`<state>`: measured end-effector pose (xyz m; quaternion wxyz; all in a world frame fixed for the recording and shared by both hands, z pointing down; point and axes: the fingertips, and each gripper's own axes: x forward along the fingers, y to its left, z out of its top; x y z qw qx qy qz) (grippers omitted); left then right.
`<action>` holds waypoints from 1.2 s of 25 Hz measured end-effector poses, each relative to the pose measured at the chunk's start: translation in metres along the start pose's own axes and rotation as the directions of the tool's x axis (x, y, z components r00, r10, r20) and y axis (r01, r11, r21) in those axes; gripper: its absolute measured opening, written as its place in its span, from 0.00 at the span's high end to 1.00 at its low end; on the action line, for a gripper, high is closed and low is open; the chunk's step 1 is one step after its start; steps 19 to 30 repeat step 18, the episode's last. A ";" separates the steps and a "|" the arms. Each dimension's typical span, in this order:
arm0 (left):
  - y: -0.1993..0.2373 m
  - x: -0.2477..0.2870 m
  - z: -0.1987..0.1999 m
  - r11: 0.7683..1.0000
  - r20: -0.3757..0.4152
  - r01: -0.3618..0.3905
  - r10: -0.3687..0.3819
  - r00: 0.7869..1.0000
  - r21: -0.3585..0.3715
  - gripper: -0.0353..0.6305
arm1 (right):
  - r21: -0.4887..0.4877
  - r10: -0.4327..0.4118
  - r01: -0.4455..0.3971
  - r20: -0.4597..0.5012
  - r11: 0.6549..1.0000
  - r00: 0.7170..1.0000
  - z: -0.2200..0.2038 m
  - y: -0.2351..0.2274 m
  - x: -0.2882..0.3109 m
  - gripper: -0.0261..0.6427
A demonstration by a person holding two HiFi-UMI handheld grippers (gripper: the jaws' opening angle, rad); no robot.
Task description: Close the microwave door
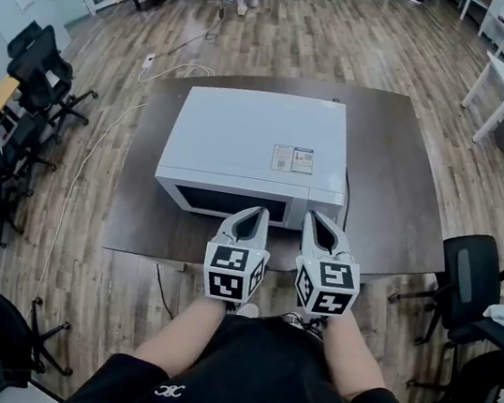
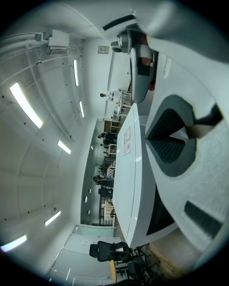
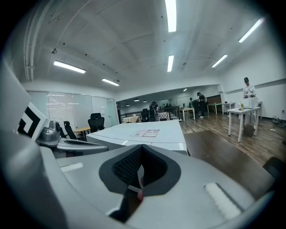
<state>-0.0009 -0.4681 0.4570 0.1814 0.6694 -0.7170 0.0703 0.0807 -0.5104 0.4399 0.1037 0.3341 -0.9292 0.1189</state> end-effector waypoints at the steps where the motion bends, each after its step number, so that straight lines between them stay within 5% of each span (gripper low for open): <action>1: -0.001 0.001 0.000 1.000 -0.001 0.002 -0.002 1.000 0.000 0.94 | 0.001 -0.002 0.002 -0.001 1.000 1.000 0.000 -0.001 -0.001 0.95; 30: -0.026 0.011 -0.002 1.000 -0.007 0.010 -0.010 1.000 0.013 0.94 | 0.010 0.004 -0.004 -0.007 1.000 1.000 -0.001 -0.024 -0.010 0.95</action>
